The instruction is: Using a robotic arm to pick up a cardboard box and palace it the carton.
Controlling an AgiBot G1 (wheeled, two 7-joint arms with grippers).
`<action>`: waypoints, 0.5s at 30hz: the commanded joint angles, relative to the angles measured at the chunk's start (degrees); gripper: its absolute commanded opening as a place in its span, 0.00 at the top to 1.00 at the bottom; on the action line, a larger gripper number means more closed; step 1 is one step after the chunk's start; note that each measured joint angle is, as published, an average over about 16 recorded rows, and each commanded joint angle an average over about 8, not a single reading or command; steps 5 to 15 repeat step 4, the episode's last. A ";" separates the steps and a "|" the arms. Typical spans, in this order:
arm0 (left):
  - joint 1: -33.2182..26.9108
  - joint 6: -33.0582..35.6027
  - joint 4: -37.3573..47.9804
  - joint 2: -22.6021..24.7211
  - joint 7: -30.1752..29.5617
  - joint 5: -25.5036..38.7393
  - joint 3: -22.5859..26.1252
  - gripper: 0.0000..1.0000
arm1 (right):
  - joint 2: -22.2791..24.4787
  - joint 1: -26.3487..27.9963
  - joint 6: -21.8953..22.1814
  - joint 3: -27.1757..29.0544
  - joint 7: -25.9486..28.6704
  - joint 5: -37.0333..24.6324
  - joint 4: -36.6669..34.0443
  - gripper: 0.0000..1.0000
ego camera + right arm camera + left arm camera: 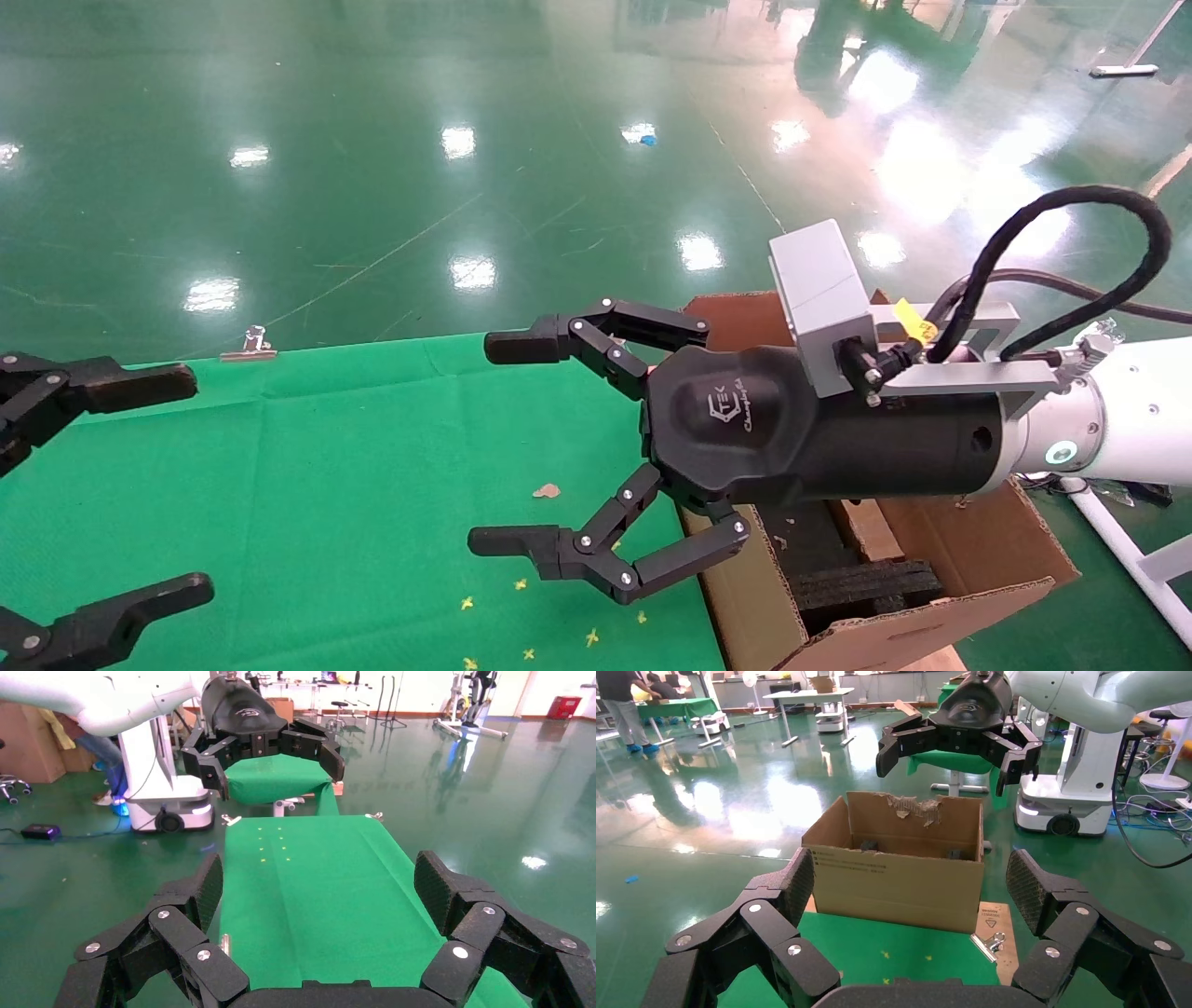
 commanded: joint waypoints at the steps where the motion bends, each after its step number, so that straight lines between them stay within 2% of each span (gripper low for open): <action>1: 0.00 0.00 0.00 0.00 0.00 0.00 0.00 0.00 | 0.00 0.00 0.00 0.00 0.00 0.00 0.00 0.00; 15: 0.00 0.00 0.00 0.00 0.00 0.00 0.00 0.00 | 0.00 0.00 0.00 0.00 0.00 0.00 0.00 0.00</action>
